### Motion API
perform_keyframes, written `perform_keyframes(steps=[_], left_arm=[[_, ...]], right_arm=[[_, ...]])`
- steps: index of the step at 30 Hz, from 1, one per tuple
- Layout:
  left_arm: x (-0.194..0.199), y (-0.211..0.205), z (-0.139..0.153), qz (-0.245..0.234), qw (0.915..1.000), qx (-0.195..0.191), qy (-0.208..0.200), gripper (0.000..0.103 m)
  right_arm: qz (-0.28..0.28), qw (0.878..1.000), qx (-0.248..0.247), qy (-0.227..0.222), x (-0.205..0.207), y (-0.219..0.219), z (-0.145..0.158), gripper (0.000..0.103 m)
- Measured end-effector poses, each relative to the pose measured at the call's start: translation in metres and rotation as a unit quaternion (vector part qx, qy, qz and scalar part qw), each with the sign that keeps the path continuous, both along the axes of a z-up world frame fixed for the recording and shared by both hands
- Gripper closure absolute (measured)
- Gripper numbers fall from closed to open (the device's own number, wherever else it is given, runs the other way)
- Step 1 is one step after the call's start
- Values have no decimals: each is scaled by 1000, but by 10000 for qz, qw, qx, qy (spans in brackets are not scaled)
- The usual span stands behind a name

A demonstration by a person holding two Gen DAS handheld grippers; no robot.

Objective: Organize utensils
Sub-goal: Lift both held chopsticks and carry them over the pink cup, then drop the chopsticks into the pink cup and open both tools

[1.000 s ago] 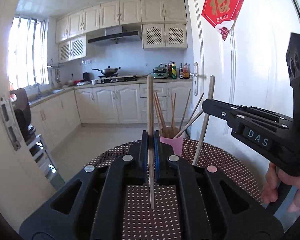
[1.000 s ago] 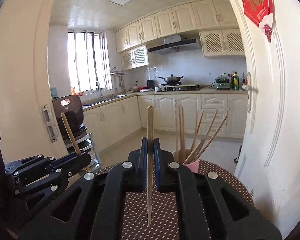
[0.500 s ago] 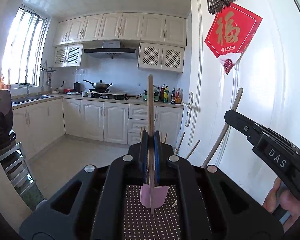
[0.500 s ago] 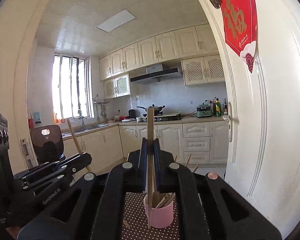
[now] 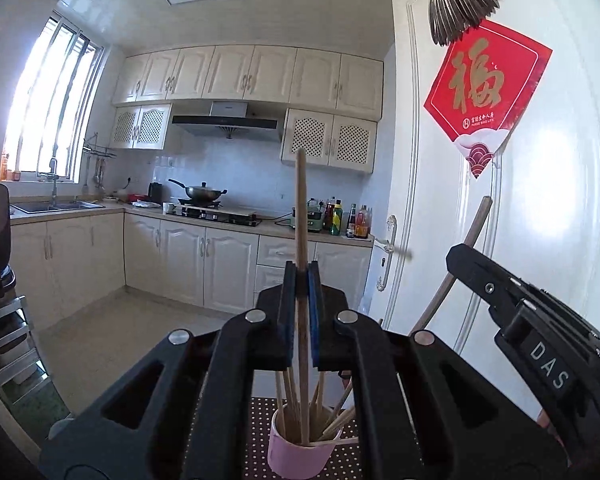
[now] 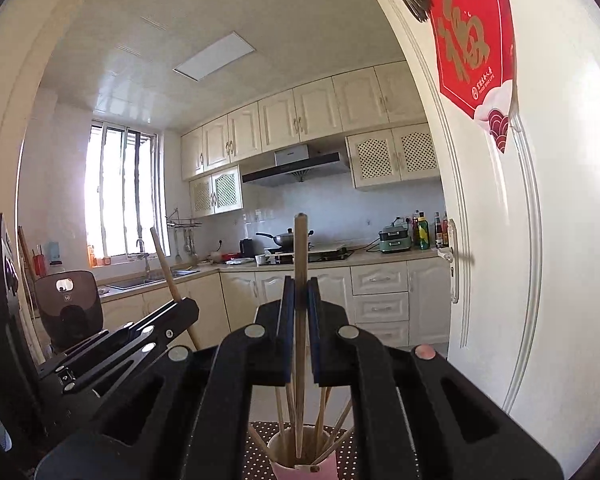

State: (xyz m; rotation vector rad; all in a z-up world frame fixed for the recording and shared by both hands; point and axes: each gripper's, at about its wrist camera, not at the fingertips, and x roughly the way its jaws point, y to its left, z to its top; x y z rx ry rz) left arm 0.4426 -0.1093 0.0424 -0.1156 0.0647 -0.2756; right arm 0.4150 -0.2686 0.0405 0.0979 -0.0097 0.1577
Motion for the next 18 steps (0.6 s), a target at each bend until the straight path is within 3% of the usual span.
perform_keyframes(steps=[18], left_arm=[[22,-5,-58,-285,9973,429,516,96]], right_arm=[[73,9977,-277,621,23,6,-44,98]])
